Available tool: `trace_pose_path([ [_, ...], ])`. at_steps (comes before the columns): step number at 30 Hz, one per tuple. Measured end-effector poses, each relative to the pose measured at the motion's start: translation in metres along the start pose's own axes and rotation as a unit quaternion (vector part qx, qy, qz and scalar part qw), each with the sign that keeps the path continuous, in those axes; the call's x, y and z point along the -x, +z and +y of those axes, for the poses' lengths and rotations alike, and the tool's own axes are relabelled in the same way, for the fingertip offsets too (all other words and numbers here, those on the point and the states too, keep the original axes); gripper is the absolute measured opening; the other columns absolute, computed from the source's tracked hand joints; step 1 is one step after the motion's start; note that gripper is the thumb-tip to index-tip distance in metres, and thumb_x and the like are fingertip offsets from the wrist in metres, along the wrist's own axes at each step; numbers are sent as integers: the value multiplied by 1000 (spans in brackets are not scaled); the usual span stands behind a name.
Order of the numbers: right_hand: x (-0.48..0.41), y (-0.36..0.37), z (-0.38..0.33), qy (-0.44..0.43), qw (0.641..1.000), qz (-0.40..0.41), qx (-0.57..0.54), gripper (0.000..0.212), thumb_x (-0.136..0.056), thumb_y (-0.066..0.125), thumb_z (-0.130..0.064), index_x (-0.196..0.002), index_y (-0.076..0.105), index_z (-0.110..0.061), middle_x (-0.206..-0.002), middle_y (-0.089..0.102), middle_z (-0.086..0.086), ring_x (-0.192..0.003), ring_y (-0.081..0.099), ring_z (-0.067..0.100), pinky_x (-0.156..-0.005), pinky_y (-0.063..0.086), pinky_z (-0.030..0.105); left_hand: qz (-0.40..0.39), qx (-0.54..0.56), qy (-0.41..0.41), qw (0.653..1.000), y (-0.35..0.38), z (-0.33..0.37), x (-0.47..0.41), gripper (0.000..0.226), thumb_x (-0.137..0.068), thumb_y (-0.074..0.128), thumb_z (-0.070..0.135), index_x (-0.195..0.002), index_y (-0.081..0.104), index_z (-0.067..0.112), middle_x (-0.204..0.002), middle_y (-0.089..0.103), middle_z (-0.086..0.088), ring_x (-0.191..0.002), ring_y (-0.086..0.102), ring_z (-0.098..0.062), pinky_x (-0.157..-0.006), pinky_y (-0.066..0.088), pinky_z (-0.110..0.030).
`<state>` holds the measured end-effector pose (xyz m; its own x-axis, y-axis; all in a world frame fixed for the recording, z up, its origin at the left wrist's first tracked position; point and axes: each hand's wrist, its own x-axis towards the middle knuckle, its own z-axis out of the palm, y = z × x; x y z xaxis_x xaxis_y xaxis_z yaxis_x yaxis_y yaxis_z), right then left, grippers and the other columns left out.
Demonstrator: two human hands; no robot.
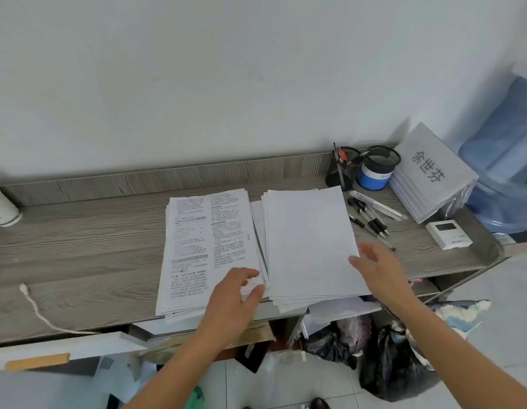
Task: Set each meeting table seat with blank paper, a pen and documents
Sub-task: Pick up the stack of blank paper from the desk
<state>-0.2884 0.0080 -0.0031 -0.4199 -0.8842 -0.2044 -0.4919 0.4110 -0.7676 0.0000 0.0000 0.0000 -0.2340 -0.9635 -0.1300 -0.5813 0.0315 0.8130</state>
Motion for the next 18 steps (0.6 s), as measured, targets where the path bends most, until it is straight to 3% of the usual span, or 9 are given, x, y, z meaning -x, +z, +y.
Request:
trace_pose_path([
  [3, -25, 0, -12, 33, 999, -24, -2, 50, -95, 61, -25, -139, 45, -8, -141, 51, 8, -127, 50, 26, -93, 38, 34, -52, -140, 69, 986, 20, 1, -25, 41, -98, 46, 37, -137, 45, 25, -140, 40, 10, -130, 37, -9, -104, 33, -23],
  [5, -36, 1, -24, 58, 997, -43, -29, 52, -95, 60, -24, -141, 41, -7, -129, 54, 7, -116, 53, 25, -86, 39, 33, -93, -219, 55, 970, 32, -3, -39, 47, -99, 41, 40, -143, 38, 24, -152, 30, 5, -137, 28, -14, -110, 30, -29],
  [8, -53, 6, -25, 85, 991, -72, -69, 51, -92, 64, -23, -136, 42, -12, -115, 60, 3, -91, 60, 20, -71, 48, 33, -103, -316, 65, 941, 39, -14, -48, 47, -99, 38, 40, -142, 39, 21, -152, 33, 3, -134, 30, -18, -108, 30, -30],
  [10, -65, 8, -25, 95, 988, -76, -94, 46, -90, 66, -19, -131, 47, -11, -112, 63, 6, -78, 61, 16, -58, 46, 28, -97, -332, 73, 935, 39, -16, -49, 46, -99, 38, 40, -141, 42, 21, -151, 34, 3, -132, 31, -19, -107, 31, -30],
  [15, -91, 2, -38, 185, 951, -140, -206, 39, -87, 71, -20, -119, 60, -2, -102, 71, 13, -78, 68, 26, -61, 53, 32, -106, -349, 71, 928, 40, -18, -47, 47, -99, 37, 40, -143, 38, 23, -155, 27, 4, -135, 27, -19, -109, 28, -31],
  [18, -100, 3, -41, 212, 943, -196, -164, 36, -85, 72, -17, -117, 63, -2, -100, 73, 13, -83, 69, 28, -65, 54, 34, -105, -358, 64, 926, 41, -18, -46, 49, -98, 37, 40, -144, 35, 24, -156, 24, 5, -137, 25, -18, -110, 27, -31],
])
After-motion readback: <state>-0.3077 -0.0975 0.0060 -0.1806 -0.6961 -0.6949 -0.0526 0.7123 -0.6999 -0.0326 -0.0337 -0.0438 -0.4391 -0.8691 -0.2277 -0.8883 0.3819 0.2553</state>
